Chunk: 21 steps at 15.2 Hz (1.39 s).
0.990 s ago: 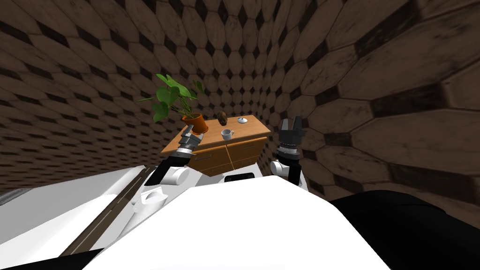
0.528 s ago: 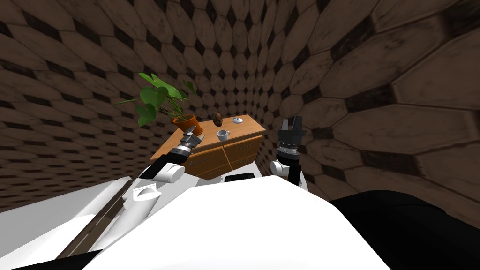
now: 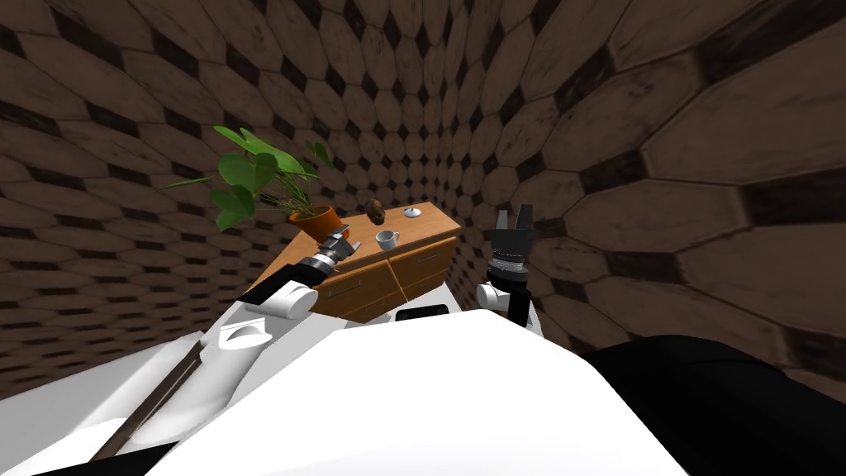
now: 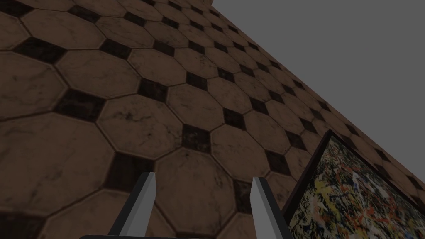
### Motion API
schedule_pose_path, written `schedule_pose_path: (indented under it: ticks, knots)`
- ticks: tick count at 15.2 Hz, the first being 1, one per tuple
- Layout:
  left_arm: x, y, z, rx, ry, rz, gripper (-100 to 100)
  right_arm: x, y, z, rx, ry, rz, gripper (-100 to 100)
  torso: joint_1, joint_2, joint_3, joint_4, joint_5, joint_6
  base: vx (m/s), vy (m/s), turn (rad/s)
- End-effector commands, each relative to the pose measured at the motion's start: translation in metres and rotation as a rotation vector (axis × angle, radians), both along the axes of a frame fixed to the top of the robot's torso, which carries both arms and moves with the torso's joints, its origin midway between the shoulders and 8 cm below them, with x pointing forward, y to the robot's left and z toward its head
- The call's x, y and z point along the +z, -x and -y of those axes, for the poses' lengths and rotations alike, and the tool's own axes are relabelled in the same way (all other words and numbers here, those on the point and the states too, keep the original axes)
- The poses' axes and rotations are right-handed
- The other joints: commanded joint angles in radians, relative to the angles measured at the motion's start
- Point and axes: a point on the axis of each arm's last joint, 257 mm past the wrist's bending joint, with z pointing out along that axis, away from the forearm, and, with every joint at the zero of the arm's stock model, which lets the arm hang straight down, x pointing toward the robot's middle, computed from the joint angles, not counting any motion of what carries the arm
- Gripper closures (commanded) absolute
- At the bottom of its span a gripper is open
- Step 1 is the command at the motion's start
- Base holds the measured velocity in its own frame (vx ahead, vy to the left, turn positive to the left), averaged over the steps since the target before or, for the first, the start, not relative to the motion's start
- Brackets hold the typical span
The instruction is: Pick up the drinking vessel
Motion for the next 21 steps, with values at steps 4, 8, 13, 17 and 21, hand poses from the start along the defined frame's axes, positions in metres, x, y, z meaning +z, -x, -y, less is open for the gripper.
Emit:
schedule_pose_path:
  ticks: [4,8,13,17,21]
  knots:
    - [-0.018,-0.003,-0.007,-0.001,-0.012,-0.107,-100,0.0,0.0,0.0,0.0,0.0,0.0,0,0.0,0.0,0.0,0.0,0.0,0.0,-0.006,0.01,-0.144]
    - [-0.028,-0.004,-0.013,-0.002,-0.019,-0.185,-100,0.0,0.0,0.0,0.0,0.0,0.0,0,0.0,0.0,0.0,0.0,0.0,0.0,-0.006,0.007,-0.142]
    - [-0.038,-0.003,-0.022,-0.004,-0.033,-0.305,-100,0.0,0.0,0.0,0.0,0.0,0.0,0,0.0,0.0,0.0,0.0,0.0,0.0,-0.006,0.006,-0.163]
    - [-0.048,0.001,-0.028,-0.002,-0.039,-0.393,-100,0.0,0.0,0.0,0.0,0.0,0.0,0,0.0,0.0,0.0,0.0,0.0,0.0,-0.008,0.009,-0.182]
    - [-0.057,0.006,-0.035,0.006,-0.052,-0.475,-100,0.0,0.0,0.0,0.0,0.0,0.0,0,0.0,0.0,0.0,0.0,0.0,0.001,-0.006,0.006,-0.147]
